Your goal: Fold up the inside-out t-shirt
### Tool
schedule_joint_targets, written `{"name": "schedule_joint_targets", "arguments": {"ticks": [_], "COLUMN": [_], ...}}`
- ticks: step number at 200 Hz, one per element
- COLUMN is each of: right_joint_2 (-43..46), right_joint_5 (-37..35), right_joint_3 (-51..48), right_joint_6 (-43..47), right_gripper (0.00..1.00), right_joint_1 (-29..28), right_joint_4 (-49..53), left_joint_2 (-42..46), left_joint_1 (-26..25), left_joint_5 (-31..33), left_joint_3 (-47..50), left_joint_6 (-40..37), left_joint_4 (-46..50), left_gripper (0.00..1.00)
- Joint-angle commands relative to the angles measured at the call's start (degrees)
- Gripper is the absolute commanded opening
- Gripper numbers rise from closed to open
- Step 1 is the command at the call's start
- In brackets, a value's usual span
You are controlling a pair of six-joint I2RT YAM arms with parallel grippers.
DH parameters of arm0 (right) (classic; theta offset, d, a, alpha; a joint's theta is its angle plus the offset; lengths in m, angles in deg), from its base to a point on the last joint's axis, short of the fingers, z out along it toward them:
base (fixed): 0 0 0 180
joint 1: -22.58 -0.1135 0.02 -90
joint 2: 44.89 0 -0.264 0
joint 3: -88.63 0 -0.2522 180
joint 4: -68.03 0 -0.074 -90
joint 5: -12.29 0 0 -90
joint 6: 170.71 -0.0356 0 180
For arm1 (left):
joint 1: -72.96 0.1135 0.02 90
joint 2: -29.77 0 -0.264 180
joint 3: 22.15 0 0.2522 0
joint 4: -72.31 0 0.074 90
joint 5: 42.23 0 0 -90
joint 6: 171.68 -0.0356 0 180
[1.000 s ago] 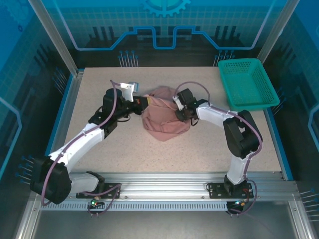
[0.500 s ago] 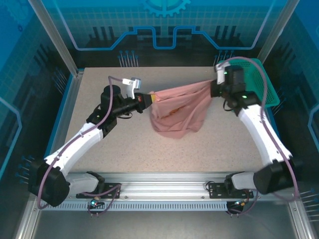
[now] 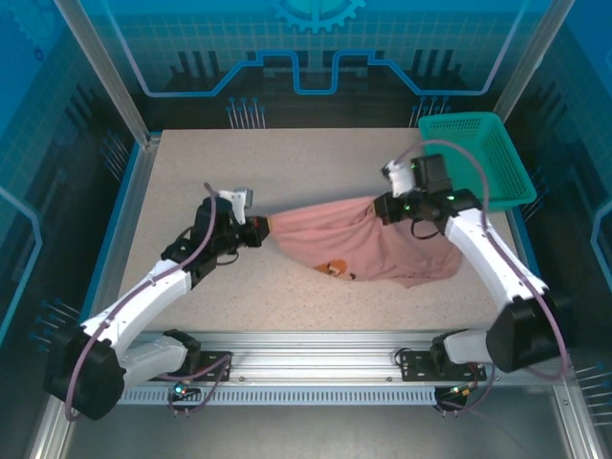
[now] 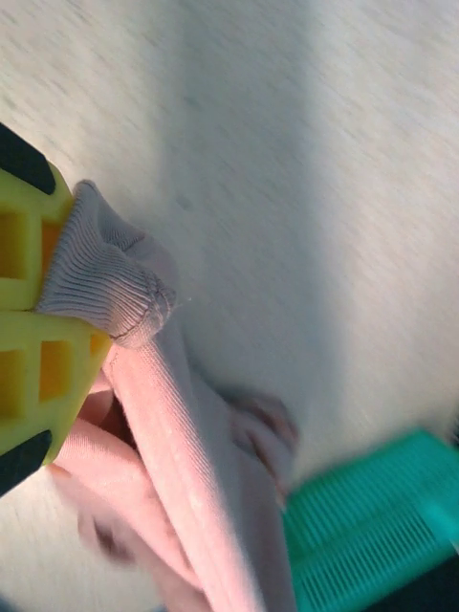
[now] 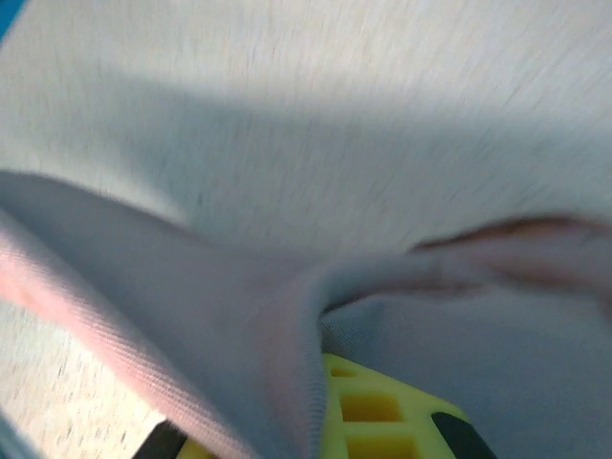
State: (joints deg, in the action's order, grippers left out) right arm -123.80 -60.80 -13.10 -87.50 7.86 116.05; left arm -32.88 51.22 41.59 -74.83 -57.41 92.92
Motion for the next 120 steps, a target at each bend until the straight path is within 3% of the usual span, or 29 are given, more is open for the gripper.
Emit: {"name": "schedule_joint_targets", "arguments": {"ticks": [1,11,34,61,84,120], "right_joint_2": [-3.3,-4.9,-7.9,-9.6,-10.3,-10.3], "right_joint_5": [6.5,6.6,7.7,8.5,8.6,8.2], "right_joint_3": [-2.0,-2.2,-1.9,-0.6,0.8,2.0], "right_joint_6": [-2.1,-2.1,-1.4,-0.4,0.3,0.6], "right_gripper": [0.00,0.00,0.00,0.00,0.00,0.00], "right_joint_1": [-2.5,-3.2,-4.1,-4.0,-4.0,-3.9], "right_joint_4": [-1.5,-1.5,-0.8,0.1,0.7,1.3], "left_joint_2": [-0.5,-0.8,-0.2,-0.2,-5.4,-19.2], "left_joint_1": [0.5,0.3,-2.6,-11.2,-13.9,-15.2], "left_joint_5": [6.2,6.7,10.1,16.2,8.8,-0.7], "left_joint_3": [2.5,3.1,3.2,2.6,0.3,-9.3], "left_joint_6": [-1.5,-1.5,-3.6,-12.0,-19.1,-26.3], "left_joint_4": [2.9,1.9,-1.0,-7.8,-13.1,-11.9], "left_gripper": [0.04,0.14,0.50,0.75,0.80,0.81]}}
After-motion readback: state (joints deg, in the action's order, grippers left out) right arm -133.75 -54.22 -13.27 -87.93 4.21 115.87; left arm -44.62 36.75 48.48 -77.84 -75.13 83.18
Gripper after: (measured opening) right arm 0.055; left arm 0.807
